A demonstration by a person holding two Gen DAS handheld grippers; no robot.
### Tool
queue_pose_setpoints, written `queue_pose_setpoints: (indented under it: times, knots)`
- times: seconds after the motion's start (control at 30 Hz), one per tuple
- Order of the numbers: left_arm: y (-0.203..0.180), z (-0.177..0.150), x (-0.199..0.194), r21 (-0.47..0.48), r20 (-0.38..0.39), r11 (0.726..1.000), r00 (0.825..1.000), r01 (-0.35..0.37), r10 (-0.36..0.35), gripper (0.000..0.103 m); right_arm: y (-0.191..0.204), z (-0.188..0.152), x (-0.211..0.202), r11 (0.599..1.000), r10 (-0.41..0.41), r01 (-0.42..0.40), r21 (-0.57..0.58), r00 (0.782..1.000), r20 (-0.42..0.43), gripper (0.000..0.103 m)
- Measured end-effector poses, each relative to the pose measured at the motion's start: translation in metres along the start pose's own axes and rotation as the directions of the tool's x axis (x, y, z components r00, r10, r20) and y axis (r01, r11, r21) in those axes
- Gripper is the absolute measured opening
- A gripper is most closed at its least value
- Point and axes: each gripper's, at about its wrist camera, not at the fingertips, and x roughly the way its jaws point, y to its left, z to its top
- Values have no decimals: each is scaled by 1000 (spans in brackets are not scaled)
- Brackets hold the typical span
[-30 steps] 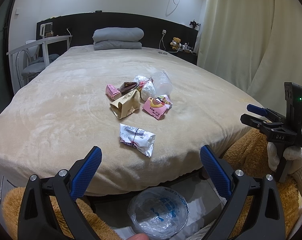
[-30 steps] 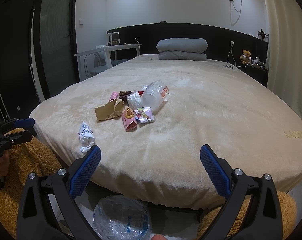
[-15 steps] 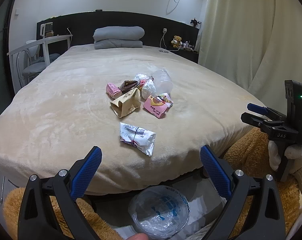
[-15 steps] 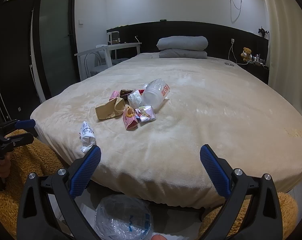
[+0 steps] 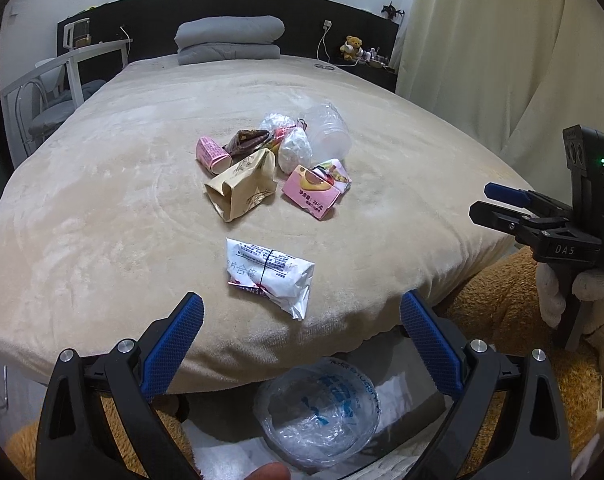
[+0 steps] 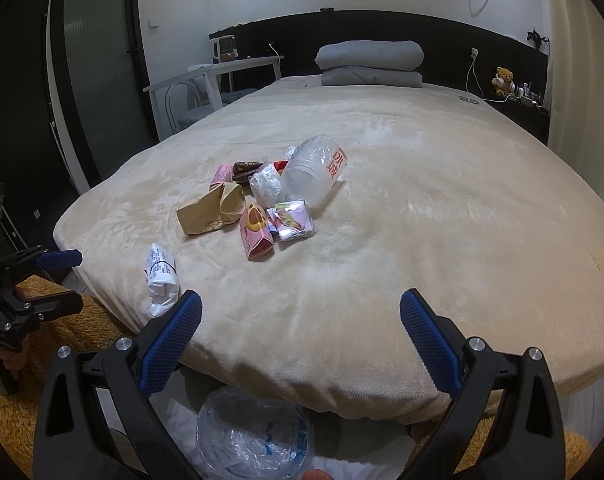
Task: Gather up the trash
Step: 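Grasp the clear plastic cup with the right tool while the left tool grasps the white snack packet, then carry the cup and the white packet down toward the clear bin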
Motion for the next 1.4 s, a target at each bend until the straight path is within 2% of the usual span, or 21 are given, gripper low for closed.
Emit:
queue_pose_setpoints:
  times: [0.3,0.63,1.03,1.07,1.13,1.2,1.23,1.27,1.4]
  knots:
    - [11,13,38,30,-78,1000,997,-9,11,97,-4,14,43,1000,19,-20,-14,998,-61,98]
    - [27,27,81,32,-149,999,989,12,-7,97,-14,55,104,997,71,-69,19,991,-112,98]
    - [36,25,108,30,-216,999,976,39,-31,95,-36,116,176,976,171,-144,165,972,-162,98]
    - [37,25,109,27,-219,999,975,42,-35,94,-38,119,181,970,183,-151,189,969,-168,97]
    - [36,24,111,28,-227,998,973,50,-43,81,-44,127,191,956,211,-167,240,963,-170,93]
    - [35,22,112,42,-230,998,973,42,-31,76,-50,130,200,944,226,-169,284,957,-181,88]
    - [33,21,112,52,-230,998,973,34,-21,72,-53,130,205,938,237,-175,300,954,-185,83]
    - [31,21,113,63,-229,998,973,27,-11,72,-54,130,208,932,248,-179,314,949,-193,71]
    - [30,21,110,76,-216,997,976,23,-6,71,-56,129,211,928,252,-177,327,947,-201,69]
